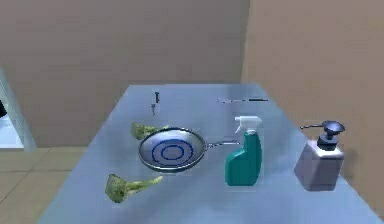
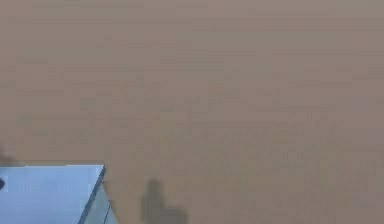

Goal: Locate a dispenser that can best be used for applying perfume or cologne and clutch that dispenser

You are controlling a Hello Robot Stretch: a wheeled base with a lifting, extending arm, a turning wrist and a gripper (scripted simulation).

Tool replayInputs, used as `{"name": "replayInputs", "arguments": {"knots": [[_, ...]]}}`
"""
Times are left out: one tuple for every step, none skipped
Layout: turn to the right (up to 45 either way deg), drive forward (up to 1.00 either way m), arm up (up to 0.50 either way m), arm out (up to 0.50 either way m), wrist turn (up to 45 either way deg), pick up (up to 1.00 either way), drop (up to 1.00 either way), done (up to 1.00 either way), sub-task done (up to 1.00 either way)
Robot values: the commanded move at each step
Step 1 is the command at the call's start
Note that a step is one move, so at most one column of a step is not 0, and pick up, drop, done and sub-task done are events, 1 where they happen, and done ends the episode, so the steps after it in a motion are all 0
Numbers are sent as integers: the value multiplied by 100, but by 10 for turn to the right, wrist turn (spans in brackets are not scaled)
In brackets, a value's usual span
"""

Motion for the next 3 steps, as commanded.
{"name": "replayInputs", "arguments": {"knots": [[-450,0,0,0,0,0,0,0,0],[-240,0,0,0,0,0,0,0,0],[0,0,50,0,0,0,0,0,0]]}}
